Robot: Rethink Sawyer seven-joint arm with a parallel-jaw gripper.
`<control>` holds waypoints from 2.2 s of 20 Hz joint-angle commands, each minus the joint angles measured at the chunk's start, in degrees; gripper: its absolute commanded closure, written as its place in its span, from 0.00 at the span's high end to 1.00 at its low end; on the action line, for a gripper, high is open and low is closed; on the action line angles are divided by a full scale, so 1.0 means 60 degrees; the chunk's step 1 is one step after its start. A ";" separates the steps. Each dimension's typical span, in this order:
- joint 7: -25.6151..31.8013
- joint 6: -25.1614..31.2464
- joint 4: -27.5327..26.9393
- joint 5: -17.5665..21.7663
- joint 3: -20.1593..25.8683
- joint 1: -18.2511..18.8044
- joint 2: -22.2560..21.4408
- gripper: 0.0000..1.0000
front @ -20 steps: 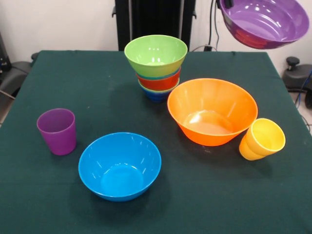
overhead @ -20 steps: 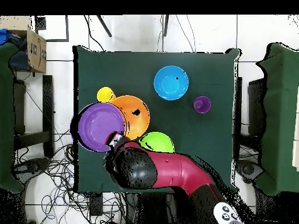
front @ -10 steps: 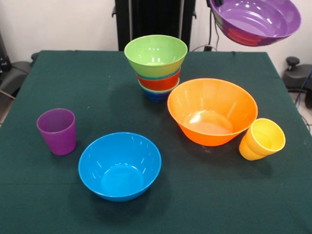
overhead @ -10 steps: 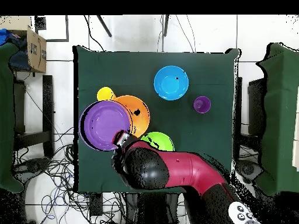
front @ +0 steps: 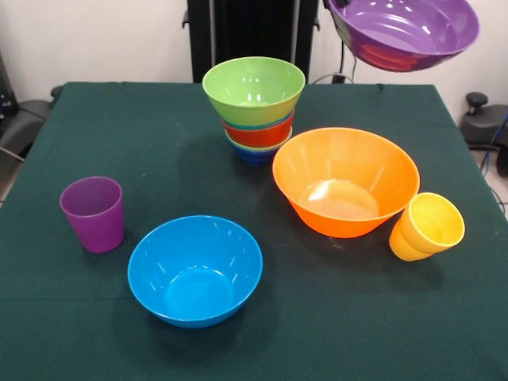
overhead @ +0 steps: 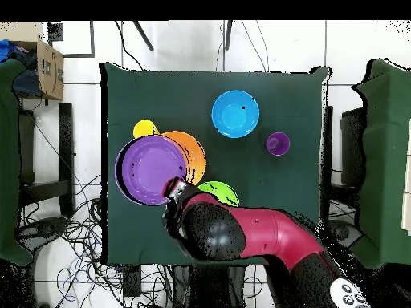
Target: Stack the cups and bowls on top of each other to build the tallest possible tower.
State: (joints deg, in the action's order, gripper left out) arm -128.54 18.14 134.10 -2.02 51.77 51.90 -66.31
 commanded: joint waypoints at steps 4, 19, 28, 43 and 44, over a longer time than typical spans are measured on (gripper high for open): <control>0.1551 0.1493 0.0025 0.1098 0.0734 0.0466 0.0491 0.00; 0.1862 0.1946 -0.0485 0.2079 0.1128 0.1408 0.1325 0.00; 0.2009 0.2566 -0.0882 0.2331 0.1440 0.1880 0.1552 0.00; 0.2213 0.3296 -0.1098 0.2701 0.2156 0.2869 0.1912 0.00; 0.2182 0.3286 -0.1116 0.2768 0.2158 0.2876 0.1968 0.00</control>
State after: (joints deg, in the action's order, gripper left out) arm -128.54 32.51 128.57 10.52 61.84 69.17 -58.88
